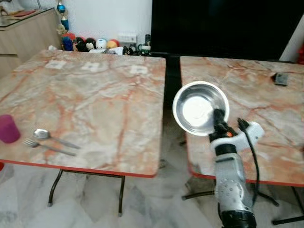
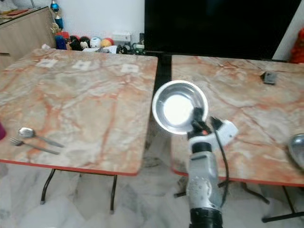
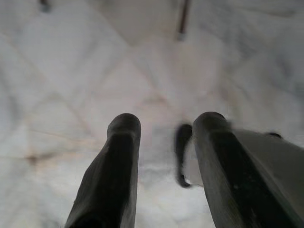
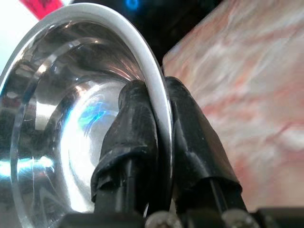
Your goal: Setting the table
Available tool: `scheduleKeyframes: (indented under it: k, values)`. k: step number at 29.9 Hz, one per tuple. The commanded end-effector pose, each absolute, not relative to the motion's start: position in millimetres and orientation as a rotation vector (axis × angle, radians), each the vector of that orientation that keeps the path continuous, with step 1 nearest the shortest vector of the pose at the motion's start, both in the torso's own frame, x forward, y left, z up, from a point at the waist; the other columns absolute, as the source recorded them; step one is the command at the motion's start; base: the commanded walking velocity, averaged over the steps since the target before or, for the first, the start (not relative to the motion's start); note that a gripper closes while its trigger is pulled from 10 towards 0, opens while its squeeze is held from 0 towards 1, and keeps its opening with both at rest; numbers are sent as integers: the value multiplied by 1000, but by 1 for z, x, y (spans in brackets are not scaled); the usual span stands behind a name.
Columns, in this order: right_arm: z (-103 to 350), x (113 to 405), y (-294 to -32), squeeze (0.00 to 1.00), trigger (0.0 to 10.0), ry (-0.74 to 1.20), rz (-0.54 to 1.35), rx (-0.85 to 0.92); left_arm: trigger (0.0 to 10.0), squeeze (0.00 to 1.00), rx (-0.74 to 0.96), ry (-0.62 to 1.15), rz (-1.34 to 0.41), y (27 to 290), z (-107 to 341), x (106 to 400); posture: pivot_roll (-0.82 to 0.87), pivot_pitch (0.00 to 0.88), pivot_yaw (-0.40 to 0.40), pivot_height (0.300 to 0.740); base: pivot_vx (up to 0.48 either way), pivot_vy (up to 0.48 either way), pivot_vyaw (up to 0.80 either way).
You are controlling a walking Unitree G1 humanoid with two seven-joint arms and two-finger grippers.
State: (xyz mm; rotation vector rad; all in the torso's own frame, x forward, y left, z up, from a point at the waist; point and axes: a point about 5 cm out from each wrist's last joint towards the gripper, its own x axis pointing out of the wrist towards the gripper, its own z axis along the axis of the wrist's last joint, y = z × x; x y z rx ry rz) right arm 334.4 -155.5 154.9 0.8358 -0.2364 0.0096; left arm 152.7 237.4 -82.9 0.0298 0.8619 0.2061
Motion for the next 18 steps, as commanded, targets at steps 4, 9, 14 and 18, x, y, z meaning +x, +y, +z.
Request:
scheduleKeyframes:
  k: [4, 9, 14, 18]
  values:
    - [163, 337, -147, 0, 10000, -251, 39, 840, 10000, 0, 45, 898, 215, 245, -85, 145, 107, 96, -38, 740, 0, -419, 0]
    - [161, 336, -147, 0, 10000, -245, 36, 837, 10000, 0, 44, 900, 216, 245, -85, 145, 104, 103, -39, 740, 0, -419, 0]
    - [162, 336, -151, 0, 10000, -249, 25, 830, 10000, 0, 43, 904, 212, 244, -85, 145, 93, 112, -38, 740, 0, -418, 0]
    - [163, 336, -153, 0, 10000, -251, 19, 827, 10000, 0, 42, 906, 210, 244, -85, 145, 87, 116, -37, 740, 0, -418, 0]
